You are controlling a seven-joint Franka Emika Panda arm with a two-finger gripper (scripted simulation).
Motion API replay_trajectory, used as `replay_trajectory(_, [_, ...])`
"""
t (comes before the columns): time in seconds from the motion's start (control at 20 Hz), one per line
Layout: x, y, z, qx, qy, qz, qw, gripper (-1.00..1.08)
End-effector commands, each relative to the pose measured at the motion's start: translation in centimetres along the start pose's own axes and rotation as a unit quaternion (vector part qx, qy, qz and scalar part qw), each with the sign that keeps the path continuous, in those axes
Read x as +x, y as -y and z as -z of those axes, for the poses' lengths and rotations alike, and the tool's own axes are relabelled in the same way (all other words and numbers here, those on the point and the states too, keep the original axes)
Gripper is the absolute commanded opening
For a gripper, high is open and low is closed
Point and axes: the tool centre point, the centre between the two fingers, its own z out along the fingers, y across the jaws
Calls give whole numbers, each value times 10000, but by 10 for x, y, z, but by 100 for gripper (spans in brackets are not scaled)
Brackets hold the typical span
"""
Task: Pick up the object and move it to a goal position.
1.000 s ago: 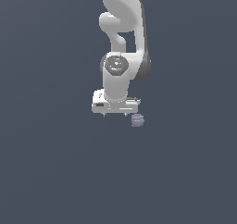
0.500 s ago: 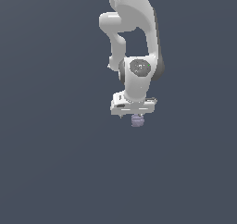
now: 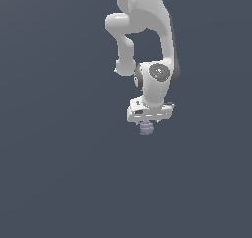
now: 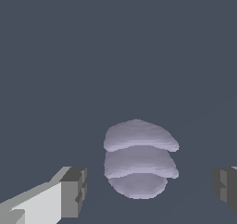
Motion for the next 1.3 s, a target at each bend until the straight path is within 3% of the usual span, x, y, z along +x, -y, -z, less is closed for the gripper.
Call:
replay_trajectory(0.0, [0,0,0,0,-3,-4,10000,100])
replay_trajectory(0.85, [0,1,-51,3,-12,-3,10000,100])
replay_trajectory(0.9, [0,1,-51,3,-12,-3,10000,-100])
replay_trajectory(1.25, [0,1,-51,3,-12,-3,10000,-100])
